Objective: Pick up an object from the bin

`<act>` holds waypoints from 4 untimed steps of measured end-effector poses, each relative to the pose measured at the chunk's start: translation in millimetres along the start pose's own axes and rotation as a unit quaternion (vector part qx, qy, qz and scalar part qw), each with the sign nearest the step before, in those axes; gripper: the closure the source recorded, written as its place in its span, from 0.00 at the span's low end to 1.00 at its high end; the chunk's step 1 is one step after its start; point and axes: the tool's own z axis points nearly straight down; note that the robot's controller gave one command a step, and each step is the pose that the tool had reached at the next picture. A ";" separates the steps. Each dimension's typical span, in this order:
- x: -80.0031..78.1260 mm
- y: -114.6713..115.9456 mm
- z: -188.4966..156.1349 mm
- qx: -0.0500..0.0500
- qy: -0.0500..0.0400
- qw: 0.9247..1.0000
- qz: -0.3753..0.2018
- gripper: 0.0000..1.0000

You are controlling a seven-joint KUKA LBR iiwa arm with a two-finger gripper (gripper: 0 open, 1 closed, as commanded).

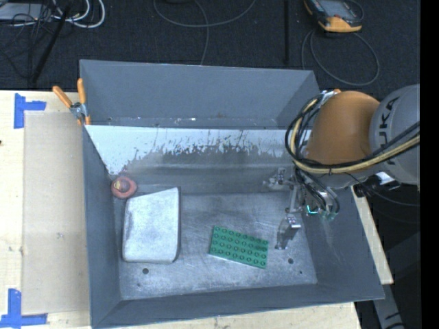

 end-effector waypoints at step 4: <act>72.9 78.8 66.2 -0.001 -0.005 0.893 0.450 0.00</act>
Offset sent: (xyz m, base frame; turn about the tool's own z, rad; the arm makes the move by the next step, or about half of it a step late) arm -0.0245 0.0554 -0.0658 0.2245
